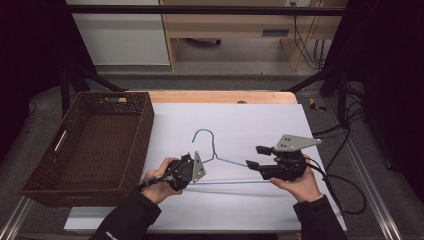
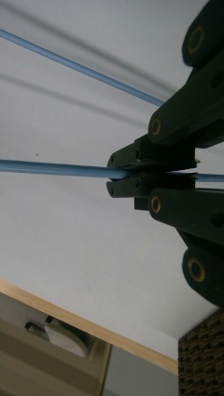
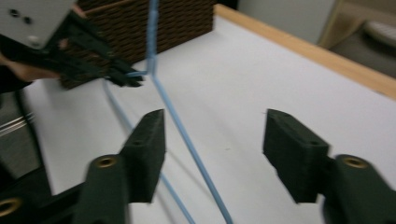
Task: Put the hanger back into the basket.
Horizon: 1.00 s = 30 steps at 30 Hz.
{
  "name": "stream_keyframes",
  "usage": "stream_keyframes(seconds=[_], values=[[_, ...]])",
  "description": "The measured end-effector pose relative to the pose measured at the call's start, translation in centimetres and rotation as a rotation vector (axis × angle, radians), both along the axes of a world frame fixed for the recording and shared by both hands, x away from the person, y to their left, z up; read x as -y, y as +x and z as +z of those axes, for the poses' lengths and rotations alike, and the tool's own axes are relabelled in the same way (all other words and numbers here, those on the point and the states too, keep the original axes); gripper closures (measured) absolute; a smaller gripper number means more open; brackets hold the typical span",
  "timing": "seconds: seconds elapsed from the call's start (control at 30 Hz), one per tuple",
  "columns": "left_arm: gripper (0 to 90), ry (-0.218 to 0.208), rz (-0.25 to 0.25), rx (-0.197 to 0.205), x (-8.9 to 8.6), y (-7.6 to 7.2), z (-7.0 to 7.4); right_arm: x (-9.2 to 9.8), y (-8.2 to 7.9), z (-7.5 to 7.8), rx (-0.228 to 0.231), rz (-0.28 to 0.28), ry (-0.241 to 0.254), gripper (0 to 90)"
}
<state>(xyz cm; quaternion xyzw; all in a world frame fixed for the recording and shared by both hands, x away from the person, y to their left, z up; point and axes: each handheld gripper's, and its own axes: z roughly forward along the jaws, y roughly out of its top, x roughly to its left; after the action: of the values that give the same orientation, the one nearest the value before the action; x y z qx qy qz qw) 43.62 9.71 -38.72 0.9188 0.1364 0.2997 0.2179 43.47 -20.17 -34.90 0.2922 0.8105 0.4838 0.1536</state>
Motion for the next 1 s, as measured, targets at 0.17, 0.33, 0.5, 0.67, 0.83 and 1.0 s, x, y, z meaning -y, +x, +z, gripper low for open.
stream_keyframes(seconds=[0.17,0.33,0.5,0.67,0.83,1.0], values=[[86.9,-0.006,0.067,-0.014,-0.1,0.6,1.1,2.1,-0.2,-0.1,0.058,-0.117,0.02,23.6],[86.9,-0.001,0.126,-0.026,-0.2,1.3,1.6,4.0,-0.5,-0.6,0.073,-0.211,0.042,11.4],[86.9,-0.007,0.176,-0.039,-0.3,2.2,2.3,5.2,-0.9,-1.5,0.085,-0.257,0.053,7.3],[86.9,-0.032,0.201,-0.046,-0.6,2.6,3.4,5.8,-1.2,-2.5,0.067,-0.266,0.064,5.8],[86.9,-0.059,0.227,-0.05,-1.2,3.0,5.1,6.1,-1.4,-3.3,0.06,-0.263,0.075,5.6],[86.9,-0.095,0.251,-0.053,-2.3,3.4,7.3,6.3,-1.5,-4.0,0.043,-0.273,0.074,5.9]])
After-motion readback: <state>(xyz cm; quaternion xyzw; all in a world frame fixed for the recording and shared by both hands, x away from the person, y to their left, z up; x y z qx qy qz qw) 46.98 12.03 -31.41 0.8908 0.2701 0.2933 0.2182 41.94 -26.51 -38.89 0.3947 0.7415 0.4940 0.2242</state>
